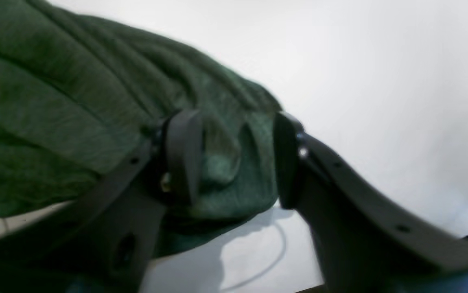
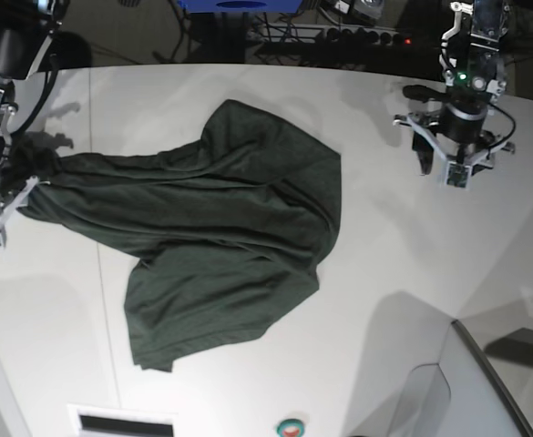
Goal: Layout the t-shirt on the table in an organized manner, then fold the t-shirt properly
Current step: 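Pull the shirt flat with both grippers, then release and raise the left gripper, then release the shirt with the right gripper and reposition it over the shirt, then grasp the shirt edge with the right gripper and drag it outward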
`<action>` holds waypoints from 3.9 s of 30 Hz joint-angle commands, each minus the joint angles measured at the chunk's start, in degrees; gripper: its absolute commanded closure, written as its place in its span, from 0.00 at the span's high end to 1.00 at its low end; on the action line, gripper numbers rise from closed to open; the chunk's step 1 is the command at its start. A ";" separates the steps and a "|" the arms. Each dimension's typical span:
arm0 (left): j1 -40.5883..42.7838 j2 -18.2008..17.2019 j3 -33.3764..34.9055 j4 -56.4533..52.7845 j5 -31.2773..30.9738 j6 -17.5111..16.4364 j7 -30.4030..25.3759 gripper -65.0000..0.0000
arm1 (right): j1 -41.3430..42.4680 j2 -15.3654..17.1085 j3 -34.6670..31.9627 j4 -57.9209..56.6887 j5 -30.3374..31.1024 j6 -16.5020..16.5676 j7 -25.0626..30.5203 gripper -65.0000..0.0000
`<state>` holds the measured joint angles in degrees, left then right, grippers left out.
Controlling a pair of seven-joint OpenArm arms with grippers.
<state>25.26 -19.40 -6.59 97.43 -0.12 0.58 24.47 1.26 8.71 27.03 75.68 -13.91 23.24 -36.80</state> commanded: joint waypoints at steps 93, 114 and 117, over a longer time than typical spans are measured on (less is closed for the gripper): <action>3.71 7.66 -28.79 1.08 0.08 -16.54 -1.48 0.00 | -25.39 -11.30 -8.96 19.92 40.42 2.12 -12.65 0.01; 3.27 5.99 -36.97 -1.91 0.16 -16.54 -1.57 0.00 | -29.61 -10.16 -1.93 28.36 33.30 1.94 -10.81 0.50; 2.92 4.15 -41.10 -5.08 0.16 -16.54 -1.57 0.00 | -27.32 -6.47 -12.13 28.28 21.87 1.94 -7.56 0.51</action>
<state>27.92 -14.22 -47.27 91.55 0.08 -16.58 23.86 -25.89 2.09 14.44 103.02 6.85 25.02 -45.19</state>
